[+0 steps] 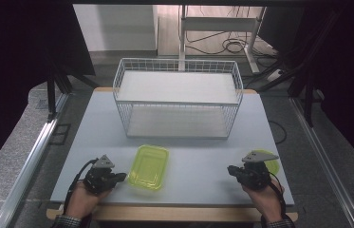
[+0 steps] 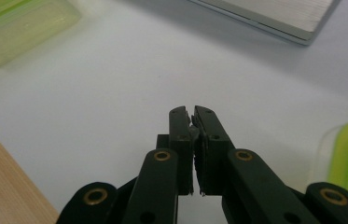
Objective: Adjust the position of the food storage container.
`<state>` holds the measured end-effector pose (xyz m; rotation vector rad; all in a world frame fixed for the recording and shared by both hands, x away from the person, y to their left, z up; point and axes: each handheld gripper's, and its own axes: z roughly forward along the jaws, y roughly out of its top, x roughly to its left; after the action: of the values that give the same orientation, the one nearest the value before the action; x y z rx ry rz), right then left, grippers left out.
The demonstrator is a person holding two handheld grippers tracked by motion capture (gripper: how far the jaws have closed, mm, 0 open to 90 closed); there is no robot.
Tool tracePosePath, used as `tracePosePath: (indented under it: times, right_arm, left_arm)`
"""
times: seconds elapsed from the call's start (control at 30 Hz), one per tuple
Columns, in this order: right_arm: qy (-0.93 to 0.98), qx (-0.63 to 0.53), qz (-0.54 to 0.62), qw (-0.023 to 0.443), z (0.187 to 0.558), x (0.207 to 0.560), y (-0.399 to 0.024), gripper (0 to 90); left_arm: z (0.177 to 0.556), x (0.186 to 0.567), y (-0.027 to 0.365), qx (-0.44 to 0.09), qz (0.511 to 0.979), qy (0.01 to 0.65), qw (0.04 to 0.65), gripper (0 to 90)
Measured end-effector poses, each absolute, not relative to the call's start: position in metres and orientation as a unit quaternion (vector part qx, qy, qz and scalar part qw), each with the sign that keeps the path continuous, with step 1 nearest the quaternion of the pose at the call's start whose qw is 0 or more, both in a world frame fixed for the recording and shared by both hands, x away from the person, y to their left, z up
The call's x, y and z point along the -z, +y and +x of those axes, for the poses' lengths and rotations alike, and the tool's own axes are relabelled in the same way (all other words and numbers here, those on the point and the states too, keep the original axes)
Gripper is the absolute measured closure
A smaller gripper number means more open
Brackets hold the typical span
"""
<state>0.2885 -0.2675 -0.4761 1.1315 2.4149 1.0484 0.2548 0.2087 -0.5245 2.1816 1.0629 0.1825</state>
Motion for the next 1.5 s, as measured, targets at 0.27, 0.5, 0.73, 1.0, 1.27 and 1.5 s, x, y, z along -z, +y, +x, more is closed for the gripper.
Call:
tracePosePath:
  times: [0.27,0.5,0.73,1.0,1.27,1.5]
  right_arm:
    - [0.842,-0.362,0.378,0.130,0.285,0.478,-0.256,85.5]
    - [0.844,-0.362,0.375,0.128,0.284,0.478,-0.253,85.5]
    - [0.848,-0.361,0.370,0.121,0.282,0.482,-0.244,85.2]
    - [0.851,-0.360,0.366,0.112,0.282,0.485,-0.239,85.0]
    - [0.855,-0.363,0.358,0.096,0.282,0.489,-0.228,85.0]
    - [0.855,-0.378,0.350,0.064,0.285,0.494,-0.208,88.3]
  left_arm:
    - [0.254,0.525,0.187,-0.051,0.853,0.377,0.358,90.0]
    - [0.256,0.524,0.174,-0.035,0.852,0.368,0.371,90.0]
    - [0.262,0.523,0.142,-0.018,0.856,0.340,0.389,90.0]
    - [0.267,0.519,0.133,-0.021,0.858,0.321,0.401,90.0]
    - [0.290,0.519,0.185,-0.059,0.824,0.398,0.399,89.4]
    - [0.316,0.524,0.174,-0.084,0.837,0.388,0.376,87.1]
